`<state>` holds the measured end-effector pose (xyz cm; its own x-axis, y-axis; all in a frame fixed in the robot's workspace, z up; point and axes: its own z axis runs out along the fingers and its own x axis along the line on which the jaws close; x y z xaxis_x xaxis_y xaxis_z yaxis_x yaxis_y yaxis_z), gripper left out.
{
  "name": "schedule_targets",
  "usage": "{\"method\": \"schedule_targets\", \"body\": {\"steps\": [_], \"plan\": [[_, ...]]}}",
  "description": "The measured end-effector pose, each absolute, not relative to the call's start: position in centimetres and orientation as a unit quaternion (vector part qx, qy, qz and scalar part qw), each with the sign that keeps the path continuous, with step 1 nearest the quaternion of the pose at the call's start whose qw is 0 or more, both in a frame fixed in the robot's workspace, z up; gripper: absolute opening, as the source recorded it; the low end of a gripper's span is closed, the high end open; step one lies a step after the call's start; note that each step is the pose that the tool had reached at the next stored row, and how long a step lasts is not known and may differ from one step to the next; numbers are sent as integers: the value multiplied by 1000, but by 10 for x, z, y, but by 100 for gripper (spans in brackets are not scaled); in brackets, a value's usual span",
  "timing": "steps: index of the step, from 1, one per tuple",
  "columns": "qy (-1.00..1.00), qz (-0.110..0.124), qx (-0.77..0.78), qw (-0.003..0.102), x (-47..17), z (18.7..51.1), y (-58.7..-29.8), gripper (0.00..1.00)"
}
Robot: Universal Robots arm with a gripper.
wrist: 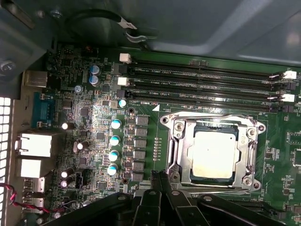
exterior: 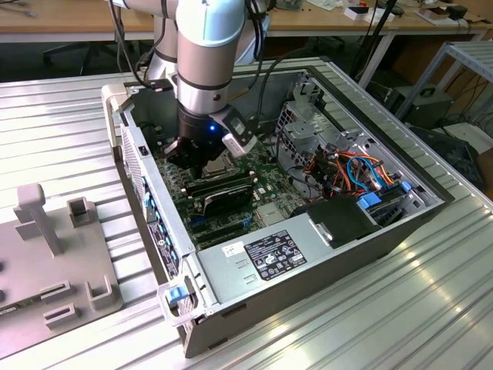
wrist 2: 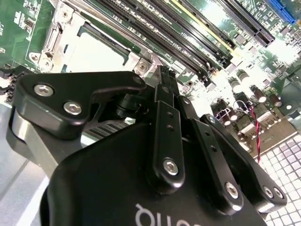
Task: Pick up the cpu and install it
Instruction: 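Install the second cpu locking lever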
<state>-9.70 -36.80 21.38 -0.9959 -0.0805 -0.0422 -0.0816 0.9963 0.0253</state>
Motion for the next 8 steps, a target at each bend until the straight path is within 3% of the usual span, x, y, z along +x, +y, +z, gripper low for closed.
{"method": "schedule_targets", "body": {"steps": [8], "plan": [[999, 14, -41, 21, -78, 214, -368, 11]]}}
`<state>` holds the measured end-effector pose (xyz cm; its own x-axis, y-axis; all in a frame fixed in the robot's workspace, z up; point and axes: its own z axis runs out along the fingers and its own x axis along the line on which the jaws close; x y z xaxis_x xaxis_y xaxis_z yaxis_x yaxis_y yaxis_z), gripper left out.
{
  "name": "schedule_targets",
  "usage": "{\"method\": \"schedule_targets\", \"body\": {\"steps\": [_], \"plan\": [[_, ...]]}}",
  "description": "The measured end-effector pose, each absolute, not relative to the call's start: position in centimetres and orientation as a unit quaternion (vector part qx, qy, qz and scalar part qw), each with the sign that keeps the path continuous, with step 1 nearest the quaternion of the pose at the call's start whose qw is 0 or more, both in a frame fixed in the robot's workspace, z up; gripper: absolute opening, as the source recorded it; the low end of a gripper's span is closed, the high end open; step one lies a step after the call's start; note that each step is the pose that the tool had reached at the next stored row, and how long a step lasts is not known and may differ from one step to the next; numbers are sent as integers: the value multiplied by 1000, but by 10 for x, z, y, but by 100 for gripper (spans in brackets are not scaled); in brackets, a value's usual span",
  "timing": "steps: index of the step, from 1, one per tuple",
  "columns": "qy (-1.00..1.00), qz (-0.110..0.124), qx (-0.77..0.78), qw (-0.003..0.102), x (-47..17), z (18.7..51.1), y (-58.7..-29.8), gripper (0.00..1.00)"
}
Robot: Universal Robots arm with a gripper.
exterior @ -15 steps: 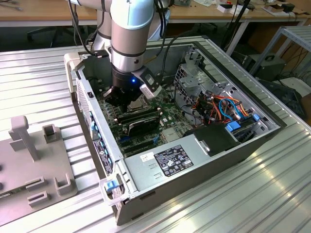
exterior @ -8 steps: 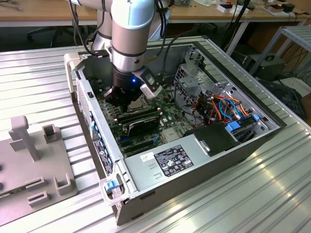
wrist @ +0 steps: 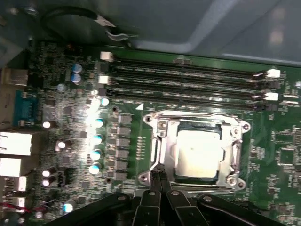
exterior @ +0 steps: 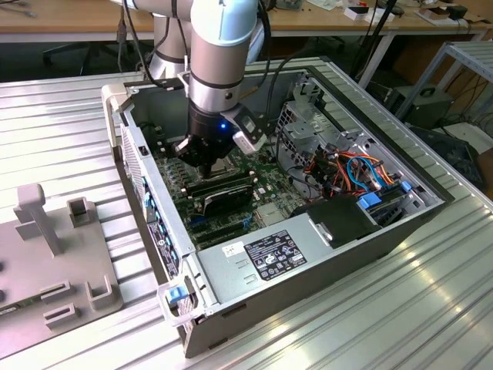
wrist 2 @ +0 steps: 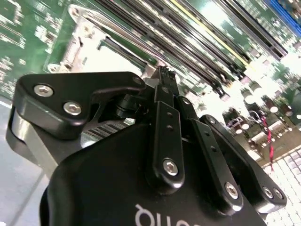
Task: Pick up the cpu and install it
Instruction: 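Install the second cpu locking lever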
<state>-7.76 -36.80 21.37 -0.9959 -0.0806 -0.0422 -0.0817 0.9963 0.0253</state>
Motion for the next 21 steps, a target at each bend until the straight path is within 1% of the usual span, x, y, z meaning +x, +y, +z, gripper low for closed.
{"method": "schedule_targets", "body": {"steps": [9, 14, 21], "plan": [[999, 13, -41, 21, -50, 214, -368, 11], [999, 13, -41, 21, -48, 214, -367, 11], [999, 13, -41, 21, -48, 230, -366, 11]]}}
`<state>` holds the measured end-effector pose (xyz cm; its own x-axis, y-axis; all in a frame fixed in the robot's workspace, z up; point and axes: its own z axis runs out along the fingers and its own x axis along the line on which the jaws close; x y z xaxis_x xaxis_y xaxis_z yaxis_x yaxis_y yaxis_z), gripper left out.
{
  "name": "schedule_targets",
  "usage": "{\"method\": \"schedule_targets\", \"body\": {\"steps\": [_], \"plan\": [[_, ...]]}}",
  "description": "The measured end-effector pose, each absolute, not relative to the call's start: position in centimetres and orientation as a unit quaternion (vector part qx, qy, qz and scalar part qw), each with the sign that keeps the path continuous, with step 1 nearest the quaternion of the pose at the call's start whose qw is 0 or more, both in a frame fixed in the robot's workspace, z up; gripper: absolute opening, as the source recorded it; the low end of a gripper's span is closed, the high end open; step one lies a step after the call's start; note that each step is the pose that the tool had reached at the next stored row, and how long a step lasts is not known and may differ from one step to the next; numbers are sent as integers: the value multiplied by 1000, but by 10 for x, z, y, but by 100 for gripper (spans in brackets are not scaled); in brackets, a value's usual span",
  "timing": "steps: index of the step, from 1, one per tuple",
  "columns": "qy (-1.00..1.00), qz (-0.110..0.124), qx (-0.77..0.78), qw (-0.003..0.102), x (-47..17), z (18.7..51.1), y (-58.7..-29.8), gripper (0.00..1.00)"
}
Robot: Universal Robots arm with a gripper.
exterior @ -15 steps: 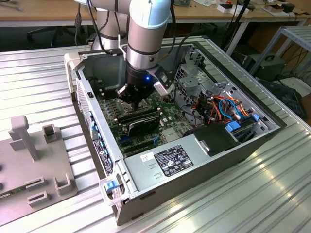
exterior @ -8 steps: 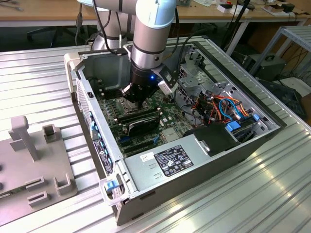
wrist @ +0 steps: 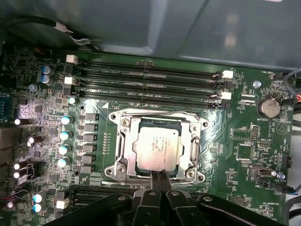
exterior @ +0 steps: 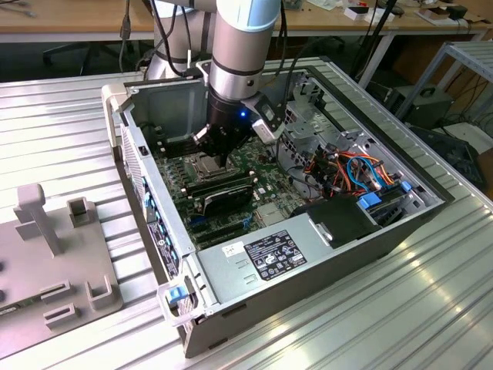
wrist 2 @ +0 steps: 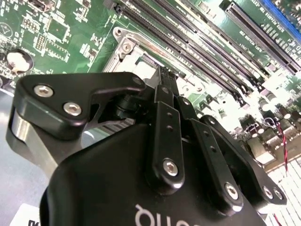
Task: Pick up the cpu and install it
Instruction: 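Install the second cpu locking lever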
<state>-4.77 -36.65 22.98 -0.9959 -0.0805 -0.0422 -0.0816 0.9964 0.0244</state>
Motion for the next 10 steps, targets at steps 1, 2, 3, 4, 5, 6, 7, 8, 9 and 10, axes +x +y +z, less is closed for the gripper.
{"method": "schedule_targets", "body": {"steps": [1, 2, 3, 4, 5, 6, 7, 8, 9, 10], "plan": [[999, 13, -41, 21, -48, 230, -366, 11], [999, 13, -41, 21, -48, 230, -366, 11], [999, 13, -41, 21, -48, 230, -366, 11], [999, 13, -40, 20, -46, 230, -367, 11], [999, 13, -41, 21, -45, 230, -367, 11], [999, 13, -41, 21, -45, 230, -366, 11], [999, 13, -41, 21, -45, 231, -366, 11], [999, 13, -41, 21, -45, 240, -366, 11], [999, 12, -41, 22, -45, 245, -357, 11], [999, 12, -41, 23, -46, 245, -347, 11]]}}
